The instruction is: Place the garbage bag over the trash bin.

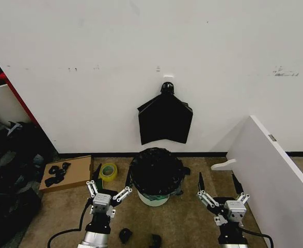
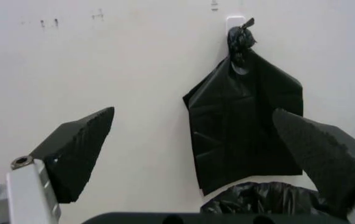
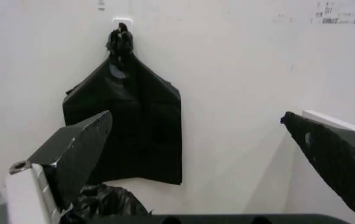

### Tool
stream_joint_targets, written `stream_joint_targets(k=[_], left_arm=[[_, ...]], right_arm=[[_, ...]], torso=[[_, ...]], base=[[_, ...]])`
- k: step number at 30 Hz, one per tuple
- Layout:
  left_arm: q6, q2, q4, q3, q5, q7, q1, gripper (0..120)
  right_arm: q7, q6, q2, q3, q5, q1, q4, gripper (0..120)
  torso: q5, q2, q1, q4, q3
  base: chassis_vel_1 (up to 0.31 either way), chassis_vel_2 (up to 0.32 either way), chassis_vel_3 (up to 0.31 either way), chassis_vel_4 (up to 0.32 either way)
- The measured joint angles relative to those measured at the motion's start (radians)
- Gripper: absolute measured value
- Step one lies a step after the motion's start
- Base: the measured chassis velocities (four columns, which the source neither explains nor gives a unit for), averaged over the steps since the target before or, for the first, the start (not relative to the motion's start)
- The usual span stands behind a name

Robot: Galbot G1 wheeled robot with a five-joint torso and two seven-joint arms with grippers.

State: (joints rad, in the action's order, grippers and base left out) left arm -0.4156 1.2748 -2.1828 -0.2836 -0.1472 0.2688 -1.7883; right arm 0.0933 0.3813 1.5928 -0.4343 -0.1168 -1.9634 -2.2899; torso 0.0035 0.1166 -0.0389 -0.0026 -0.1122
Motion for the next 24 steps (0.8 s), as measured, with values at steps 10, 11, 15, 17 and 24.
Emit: stream_joint_targets(k=[10,11,15,17,24], left_arm=[[-0.001,0.000,0.002,0.004,-0.002,-0.001,0.003,100],[-0.001,0.000,0.002,0.003,-0.002,-0.001,0.003,100],[-0.001,0.003,0.007,-0.001,-0.002,-0.002,0.006,100],[-0.001,0.005,0.008,-0.002,-0.002,-0.002,0.007,100],[-0.004,0.010,0.024,-0.003,-0.005,-0.002,0.006,100]], right_arm=[[-0.022,0.006,0.009,0.007,-0.027,0.011,0.011,100],[-0.027,0.011,0.010,0.008,-0.028,0.012,0.012,100],[-0.039,0.024,0.009,0.008,-0.029,0.012,0.013,100],[-0.039,0.024,0.009,0.008,-0.029,0.012,0.014,100],[-0.040,0.025,0.009,0.008,-0.029,0.012,0.014,100]], torso=[[0.0000,0.000,0.000,0.0000,0.000],[0.0000,0.000,0.000,0.0000,0.000],[0.0000,0.000,0.000,0.0000,0.000],[0.0000,0.000,0.000,0.0000,0.000],[0.0000,0.000,0.000,0.0000,0.000]], base=[[0.000,0.000,0.000,0.000],[0.000,0.000,0.000,0.000],[0.000,0.000,0.000,0.000],[0.000,0.000,0.000,0.000],[0.000,0.000,0.000,0.000]])
